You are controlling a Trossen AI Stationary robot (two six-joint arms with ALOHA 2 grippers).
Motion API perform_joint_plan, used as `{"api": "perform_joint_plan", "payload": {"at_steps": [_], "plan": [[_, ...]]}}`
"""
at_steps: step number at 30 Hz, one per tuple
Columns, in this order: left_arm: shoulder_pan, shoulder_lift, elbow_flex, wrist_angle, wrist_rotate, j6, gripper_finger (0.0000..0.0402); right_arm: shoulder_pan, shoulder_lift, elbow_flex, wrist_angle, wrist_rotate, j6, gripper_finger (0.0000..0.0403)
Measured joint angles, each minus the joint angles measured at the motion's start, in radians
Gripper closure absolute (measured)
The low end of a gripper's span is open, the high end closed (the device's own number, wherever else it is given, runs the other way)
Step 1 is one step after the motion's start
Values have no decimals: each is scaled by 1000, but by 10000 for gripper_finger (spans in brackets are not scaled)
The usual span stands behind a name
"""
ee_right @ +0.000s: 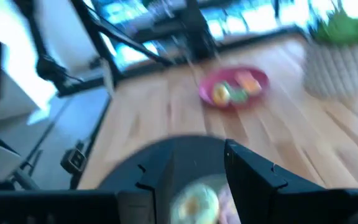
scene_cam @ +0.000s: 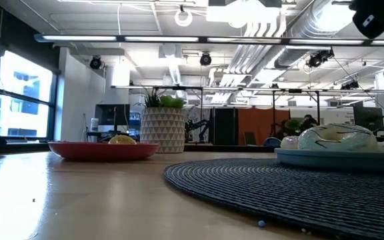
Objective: Pick & Place donuts
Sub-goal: Return to Home Position
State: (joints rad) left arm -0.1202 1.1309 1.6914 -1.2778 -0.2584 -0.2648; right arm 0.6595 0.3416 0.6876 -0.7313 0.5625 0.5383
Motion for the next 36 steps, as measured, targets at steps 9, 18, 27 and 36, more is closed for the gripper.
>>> {"api": "perform_joint_plan", "payload": {"at_steps": [9,18,27,36], "plan": [[-25,-557,-837,699,145,73,282,4,-130,-260,412,-22,-332,274],[-24,-817,-1298,1193,222,251,282,-42,-155,-468,750,-251,-639,274],[-23,-862,-1345,1265,121,268,282,-307,-158,-472,737,-433,-688,274],[-23,-881,-1346,1274,87,313,282,-559,-159,-473,677,-723,-643,274]]}}
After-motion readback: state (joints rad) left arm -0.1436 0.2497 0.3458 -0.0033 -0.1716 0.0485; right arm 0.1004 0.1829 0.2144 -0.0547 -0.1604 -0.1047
